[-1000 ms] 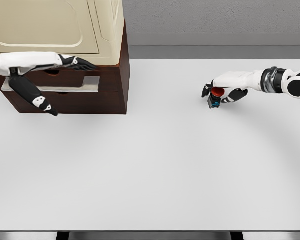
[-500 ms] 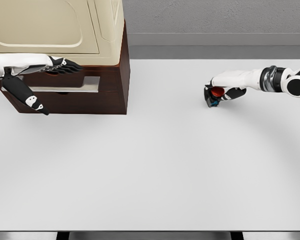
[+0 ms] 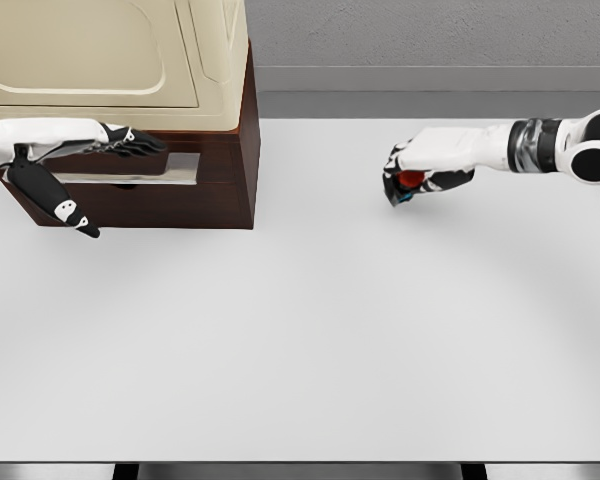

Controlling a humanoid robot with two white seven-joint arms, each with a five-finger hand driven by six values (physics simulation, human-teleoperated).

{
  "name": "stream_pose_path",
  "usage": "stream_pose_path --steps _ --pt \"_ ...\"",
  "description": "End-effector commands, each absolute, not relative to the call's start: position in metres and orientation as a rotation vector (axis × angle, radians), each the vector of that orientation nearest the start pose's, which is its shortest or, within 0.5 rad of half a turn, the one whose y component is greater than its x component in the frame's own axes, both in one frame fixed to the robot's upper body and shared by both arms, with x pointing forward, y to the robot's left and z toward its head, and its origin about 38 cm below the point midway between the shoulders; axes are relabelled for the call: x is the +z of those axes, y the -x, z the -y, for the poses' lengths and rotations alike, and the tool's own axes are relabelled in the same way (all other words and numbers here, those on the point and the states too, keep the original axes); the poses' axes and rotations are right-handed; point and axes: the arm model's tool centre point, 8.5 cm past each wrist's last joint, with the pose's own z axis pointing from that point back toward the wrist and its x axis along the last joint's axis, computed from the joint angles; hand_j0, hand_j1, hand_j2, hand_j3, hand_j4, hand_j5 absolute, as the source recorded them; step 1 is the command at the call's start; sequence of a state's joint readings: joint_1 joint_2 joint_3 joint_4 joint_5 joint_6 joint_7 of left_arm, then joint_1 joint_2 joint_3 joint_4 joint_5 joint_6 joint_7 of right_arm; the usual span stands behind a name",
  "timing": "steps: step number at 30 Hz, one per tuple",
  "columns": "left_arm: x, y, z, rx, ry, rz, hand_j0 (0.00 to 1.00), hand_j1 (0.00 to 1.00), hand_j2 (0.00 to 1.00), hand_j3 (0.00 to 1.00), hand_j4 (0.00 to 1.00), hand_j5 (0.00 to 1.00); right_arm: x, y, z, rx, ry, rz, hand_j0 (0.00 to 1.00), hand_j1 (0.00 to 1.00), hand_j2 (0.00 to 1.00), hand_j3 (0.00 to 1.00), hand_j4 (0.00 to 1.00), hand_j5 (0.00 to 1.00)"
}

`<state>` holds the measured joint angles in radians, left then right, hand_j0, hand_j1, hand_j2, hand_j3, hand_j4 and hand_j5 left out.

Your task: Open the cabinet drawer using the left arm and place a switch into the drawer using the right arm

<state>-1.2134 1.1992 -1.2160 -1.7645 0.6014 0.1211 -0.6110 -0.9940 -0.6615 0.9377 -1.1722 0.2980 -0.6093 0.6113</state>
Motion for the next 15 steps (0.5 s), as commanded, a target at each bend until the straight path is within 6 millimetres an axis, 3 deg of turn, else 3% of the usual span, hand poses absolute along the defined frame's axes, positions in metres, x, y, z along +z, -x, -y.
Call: stream_pose_path --steps 1,10,15 --pt "0.325 -0.405 -0.319 -1.489 0.033 1.141 1.0 1.0 1.0 1.0 1.0 1.0 0.237 -0.485 0.242 2.252 0.281 1.329 0.47 0.47 0.47 0.47 0.47 0.47" --pt "0.327 -0.407 -0.321 -1.47 0.016 1.132 1.0 1.0 1.0 1.0 1.0 1.0 0.255 -0.467 0.21 2.373 0.266 1.395 0.47 0.47 0.47 0.47 0.47 0.47" --pt "0.324 -0.408 -0.323 -1.46 0.012 1.118 1.0 1.0 1.0 1.0 1.0 1.0 0.27 -0.451 0.206 2.403 0.232 1.444 0.47 0.47 0.47 0.47 0.47 0.47"
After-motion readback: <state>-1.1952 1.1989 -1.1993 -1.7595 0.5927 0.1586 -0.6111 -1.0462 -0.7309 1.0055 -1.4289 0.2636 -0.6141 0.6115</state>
